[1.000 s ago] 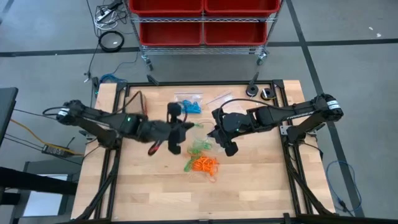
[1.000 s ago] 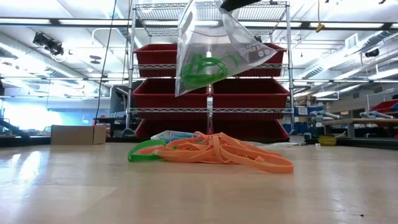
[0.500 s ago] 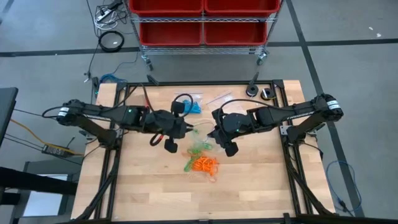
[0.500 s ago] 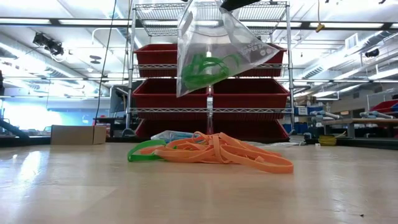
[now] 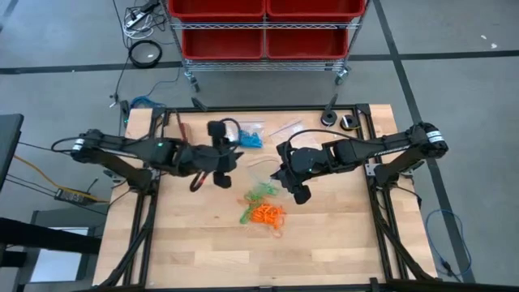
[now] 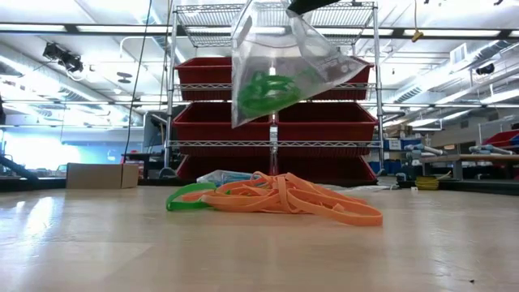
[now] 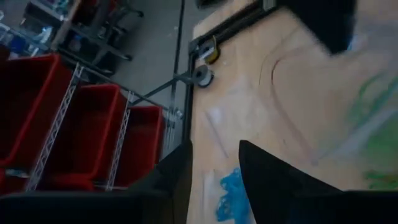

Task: Sort rubber bands
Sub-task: Put the green rubber band into the bottom transparent zip bag

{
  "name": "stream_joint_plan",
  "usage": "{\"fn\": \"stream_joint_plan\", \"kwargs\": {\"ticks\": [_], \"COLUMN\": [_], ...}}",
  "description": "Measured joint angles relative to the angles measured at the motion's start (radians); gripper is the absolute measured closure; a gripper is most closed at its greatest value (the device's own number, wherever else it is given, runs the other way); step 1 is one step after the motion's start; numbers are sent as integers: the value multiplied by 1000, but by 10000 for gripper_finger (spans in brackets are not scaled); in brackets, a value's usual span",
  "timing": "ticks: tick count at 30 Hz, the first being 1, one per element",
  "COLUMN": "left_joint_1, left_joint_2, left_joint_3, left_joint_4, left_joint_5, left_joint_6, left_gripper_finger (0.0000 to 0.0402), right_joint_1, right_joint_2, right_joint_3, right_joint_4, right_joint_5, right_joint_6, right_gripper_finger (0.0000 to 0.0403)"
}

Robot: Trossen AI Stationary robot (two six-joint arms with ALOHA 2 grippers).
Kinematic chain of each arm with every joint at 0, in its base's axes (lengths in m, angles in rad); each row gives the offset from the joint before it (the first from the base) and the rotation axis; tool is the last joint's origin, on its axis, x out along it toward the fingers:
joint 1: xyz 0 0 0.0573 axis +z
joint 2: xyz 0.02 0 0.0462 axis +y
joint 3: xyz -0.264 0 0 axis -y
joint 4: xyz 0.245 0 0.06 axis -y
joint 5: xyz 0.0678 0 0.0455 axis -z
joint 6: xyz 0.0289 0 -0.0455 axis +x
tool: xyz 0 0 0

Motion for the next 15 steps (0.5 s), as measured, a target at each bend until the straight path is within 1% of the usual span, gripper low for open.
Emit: {"fn": "stream_joint_plan", "kwargs": {"ticks": [1, 3, 6, 8, 10, 11, 13, 15], "left_joint_1": [-10, -27, -49, -77, -123, -146, -195, -236], "left_joint_2": [-12, -29, -38, -39, -37, -34, -29, -23], "left_joint_3": [0, 0, -22, -83, -180, -241, -380, -535], "left_joint_4": [-32, -111, -193, -178, -105, -42, 139, 356], "left_joint_5": [6, 53, 200, 278, 292, 294, 298, 322], "left_joint_6": [-40, -140, -309, -396, -462, -485, -524, -561], "left_gripper_finger": [261, 261, 261, 261, 261, 261, 261, 261], "right_joint_1": [0, 0, -2, -3, -8, -9, -10, -10], "right_joint_2": [0, 0, 0, 0, 0, 0, 0, 0], "right_joint_3": [0, 0, 0, 0, 0, 0, 0, 0], "right_joint_4": [-1, 0, 1, 4, 8, 9, 9, 9], "right_joint_5": [0, 0, 0, 0, 0, 0, 0, 1], "right_joint_6": [0, 0, -11, -16, -23, -25, -26, -27], "right_gripper_finger": [403, 403, 403, 403, 403, 403, 403, 403]}}
